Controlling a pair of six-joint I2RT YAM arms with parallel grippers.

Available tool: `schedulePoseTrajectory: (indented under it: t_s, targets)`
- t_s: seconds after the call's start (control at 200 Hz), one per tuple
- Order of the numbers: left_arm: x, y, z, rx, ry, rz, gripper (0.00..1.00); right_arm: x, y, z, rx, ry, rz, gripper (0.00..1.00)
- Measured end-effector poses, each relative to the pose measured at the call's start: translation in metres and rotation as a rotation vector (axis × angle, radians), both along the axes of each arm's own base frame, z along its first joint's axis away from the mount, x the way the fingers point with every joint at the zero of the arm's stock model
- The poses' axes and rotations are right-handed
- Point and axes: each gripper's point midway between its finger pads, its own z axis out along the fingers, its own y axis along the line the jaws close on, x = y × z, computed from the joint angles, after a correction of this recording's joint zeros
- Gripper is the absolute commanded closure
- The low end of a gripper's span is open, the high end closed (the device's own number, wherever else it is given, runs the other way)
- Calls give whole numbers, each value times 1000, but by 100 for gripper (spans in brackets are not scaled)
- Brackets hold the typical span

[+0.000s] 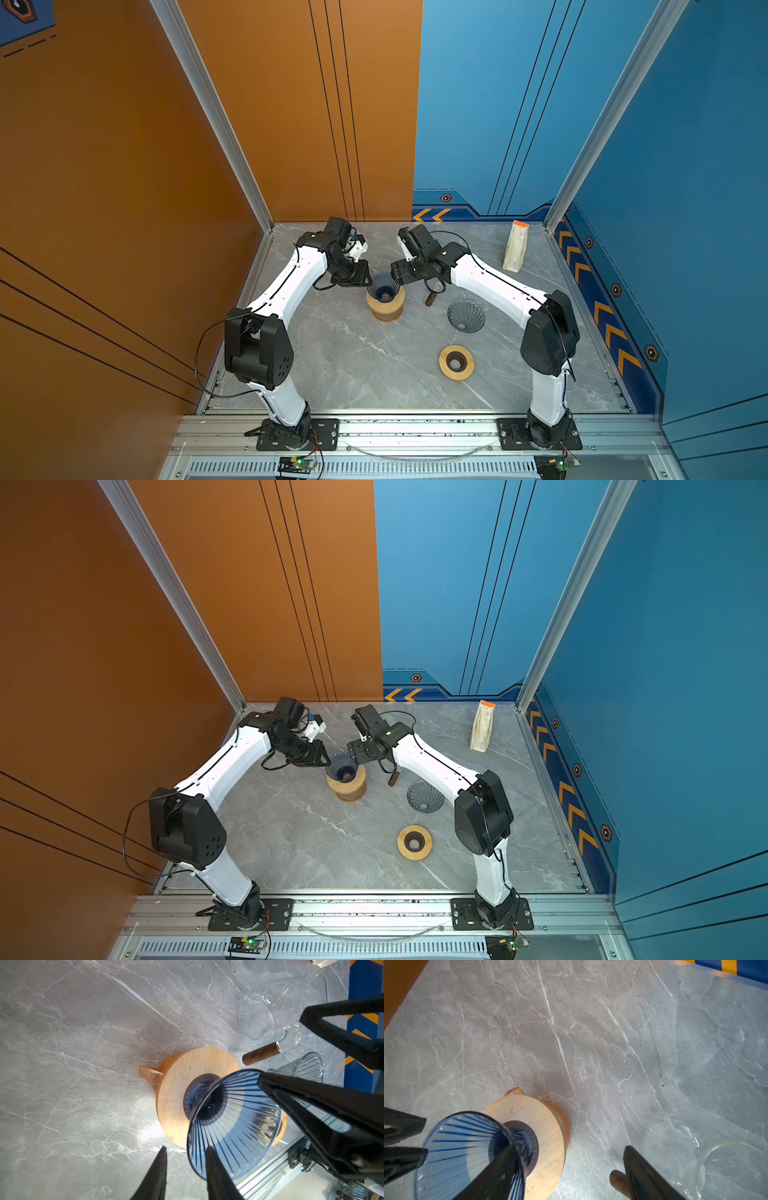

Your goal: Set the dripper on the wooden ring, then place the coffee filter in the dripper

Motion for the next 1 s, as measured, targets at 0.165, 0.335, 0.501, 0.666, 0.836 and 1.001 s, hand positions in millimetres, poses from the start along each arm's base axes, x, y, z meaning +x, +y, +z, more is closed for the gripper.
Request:
schedulePoseTrajectory:
  t_s: [0.165, 0.335, 0.501, 0.666, 0.836, 1.001]
  targets:
    - [2, -1, 0, -7, -6, -2, 68, 0, 0, 1, -6, 5, -1, 20]
    - [2, -3, -3, -13, 6, -2, 70, -2, 2, 2, 7, 15, 10, 23]
    - [5, -5, -5, -18, 13, 6, 72, -7, 6, 2, 32, 42, 36, 31]
    - [7, -8, -6, -23, 13, 10, 75, -13, 11, 8, 72, 66, 49, 46]
    - [9, -9, -6, -26, 11, 15, 77, -20, 15, 8, 109, 106, 49, 58]
    - [10, -9, -7, -26, 13, 15, 78, -24, 17, 7, 127, 134, 48, 63]
